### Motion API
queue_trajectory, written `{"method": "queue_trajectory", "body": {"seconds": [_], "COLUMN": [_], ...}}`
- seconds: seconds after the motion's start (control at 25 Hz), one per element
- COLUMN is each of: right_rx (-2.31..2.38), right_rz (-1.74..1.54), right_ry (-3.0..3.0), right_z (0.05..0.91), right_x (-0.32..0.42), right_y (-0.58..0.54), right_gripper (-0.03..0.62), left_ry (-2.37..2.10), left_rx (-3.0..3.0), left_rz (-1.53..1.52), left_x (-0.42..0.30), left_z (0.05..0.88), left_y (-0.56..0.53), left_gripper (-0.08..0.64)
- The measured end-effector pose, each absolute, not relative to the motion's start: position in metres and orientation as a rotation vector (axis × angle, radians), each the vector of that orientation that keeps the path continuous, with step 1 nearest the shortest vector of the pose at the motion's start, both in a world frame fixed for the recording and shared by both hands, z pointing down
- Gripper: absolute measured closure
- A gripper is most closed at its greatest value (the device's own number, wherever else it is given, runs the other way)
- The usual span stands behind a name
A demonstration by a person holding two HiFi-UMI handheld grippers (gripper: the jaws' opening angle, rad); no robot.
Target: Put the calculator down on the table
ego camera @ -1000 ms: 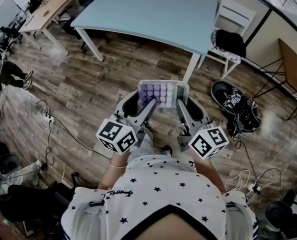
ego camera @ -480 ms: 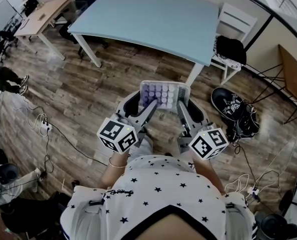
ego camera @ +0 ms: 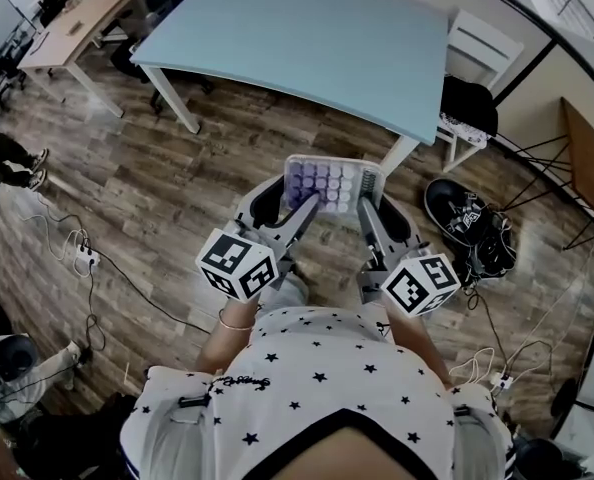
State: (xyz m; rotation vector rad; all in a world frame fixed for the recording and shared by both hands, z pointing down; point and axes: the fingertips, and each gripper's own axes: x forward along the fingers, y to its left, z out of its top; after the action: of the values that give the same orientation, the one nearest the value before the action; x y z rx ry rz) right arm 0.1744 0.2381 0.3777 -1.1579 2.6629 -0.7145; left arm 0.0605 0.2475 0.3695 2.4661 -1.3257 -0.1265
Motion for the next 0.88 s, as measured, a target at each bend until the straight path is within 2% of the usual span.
{"method": "queue_trajectory", "body": {"seconds": [0.88], "right_rx": [-1.196], "right_rz": [-0.757], "right_ry": [2.673], "right_z": [0.388], "right_x": [0.067], "right_y": [0.177], "right_gripper": [0.488], "left_ry": [-1.326], "left_rx": [2.450], "left_rz": [-0.135], "left_x": [-0.047], "left_z": [0.380], "left_y": [0.186], "left_gripper": [0.319]}}
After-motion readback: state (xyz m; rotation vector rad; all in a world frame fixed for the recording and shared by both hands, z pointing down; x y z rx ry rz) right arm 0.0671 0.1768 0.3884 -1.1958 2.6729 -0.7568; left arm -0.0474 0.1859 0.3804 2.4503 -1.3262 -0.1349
